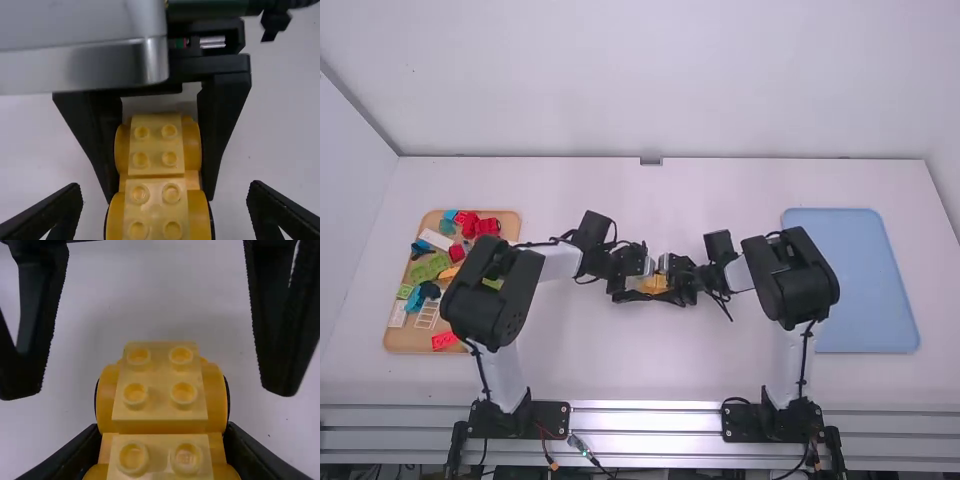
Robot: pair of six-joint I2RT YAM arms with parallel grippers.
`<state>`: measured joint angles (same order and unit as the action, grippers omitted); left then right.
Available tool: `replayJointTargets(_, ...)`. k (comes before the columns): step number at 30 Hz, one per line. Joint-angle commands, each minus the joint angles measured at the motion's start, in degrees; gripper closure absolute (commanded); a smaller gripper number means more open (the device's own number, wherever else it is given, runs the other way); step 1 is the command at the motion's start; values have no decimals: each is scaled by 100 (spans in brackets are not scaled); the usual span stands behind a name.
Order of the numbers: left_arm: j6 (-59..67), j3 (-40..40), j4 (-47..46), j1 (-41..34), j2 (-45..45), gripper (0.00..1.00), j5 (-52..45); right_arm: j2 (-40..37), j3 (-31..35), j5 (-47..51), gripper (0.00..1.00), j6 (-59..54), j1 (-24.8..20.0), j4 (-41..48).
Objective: Assemble lego blocks to make yellow taxi
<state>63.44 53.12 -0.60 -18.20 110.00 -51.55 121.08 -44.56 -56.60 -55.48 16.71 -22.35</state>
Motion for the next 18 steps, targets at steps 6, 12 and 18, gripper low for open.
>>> replayJointTargets(6, 46, 177, -229, 448, -214, 55, -1453, 87, 28, 96, 53, -9, 28, 24)
replayJointTargets(12, -197, 149, -96, 350, -83, 98, -1215, 87, 28, 96, 53, -7, 26, 24)
replayJointTargets(18, -407, -2, 116, 122, 127, 98, -660, 87, 28, 96, 53, -9, 26, 22)
